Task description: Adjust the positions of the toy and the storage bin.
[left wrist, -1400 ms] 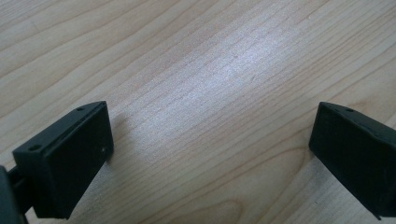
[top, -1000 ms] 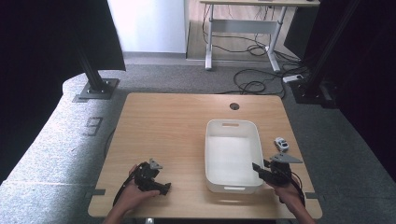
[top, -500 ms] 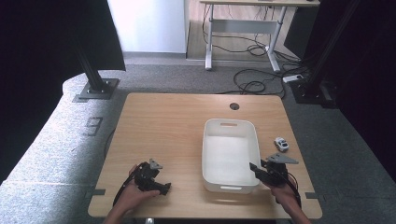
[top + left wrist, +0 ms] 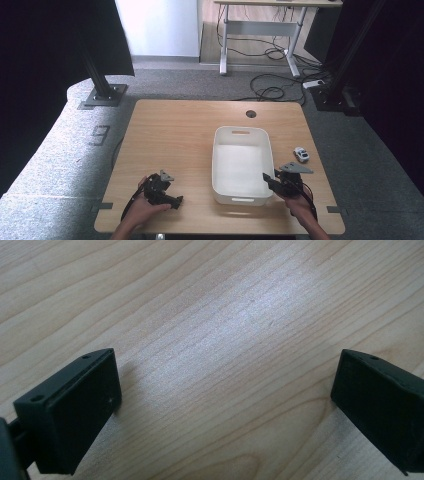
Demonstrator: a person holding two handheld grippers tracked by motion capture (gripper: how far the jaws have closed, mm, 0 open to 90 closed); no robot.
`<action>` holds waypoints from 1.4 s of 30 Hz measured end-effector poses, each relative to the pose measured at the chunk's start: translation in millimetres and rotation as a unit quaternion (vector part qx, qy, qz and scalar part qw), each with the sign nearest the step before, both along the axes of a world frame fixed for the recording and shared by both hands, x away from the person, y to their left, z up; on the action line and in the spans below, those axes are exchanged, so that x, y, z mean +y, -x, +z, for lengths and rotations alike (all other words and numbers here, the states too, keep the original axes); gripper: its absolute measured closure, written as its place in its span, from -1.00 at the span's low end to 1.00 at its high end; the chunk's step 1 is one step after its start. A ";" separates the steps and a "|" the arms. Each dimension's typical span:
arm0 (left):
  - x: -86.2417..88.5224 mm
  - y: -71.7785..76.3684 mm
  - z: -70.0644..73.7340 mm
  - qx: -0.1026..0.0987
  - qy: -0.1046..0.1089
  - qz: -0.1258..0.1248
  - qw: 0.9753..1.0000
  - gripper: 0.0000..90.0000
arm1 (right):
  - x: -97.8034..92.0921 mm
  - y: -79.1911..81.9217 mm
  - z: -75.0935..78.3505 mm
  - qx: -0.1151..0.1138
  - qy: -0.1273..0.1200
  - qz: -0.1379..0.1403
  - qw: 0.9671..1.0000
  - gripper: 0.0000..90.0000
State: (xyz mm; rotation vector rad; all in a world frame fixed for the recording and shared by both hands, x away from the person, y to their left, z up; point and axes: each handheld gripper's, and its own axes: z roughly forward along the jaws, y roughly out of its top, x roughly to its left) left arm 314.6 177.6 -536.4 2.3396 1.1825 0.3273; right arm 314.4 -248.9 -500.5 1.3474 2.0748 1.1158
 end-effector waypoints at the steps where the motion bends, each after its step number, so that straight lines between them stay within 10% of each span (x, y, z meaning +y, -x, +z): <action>1: 0.0 0.0 0.0 0.000 0.000 0.000 1.000 -1.00 | 0.4 -0.4 0.0 0.000 0.000 0.001 1.000 0.26; 42: 0.0 -0.1 -0.1 0.000 0.001 -0.001 1.000 -1.00 | 36.5 -10.6 0.0 -0.001 -0.001 0.013 1.000 0.26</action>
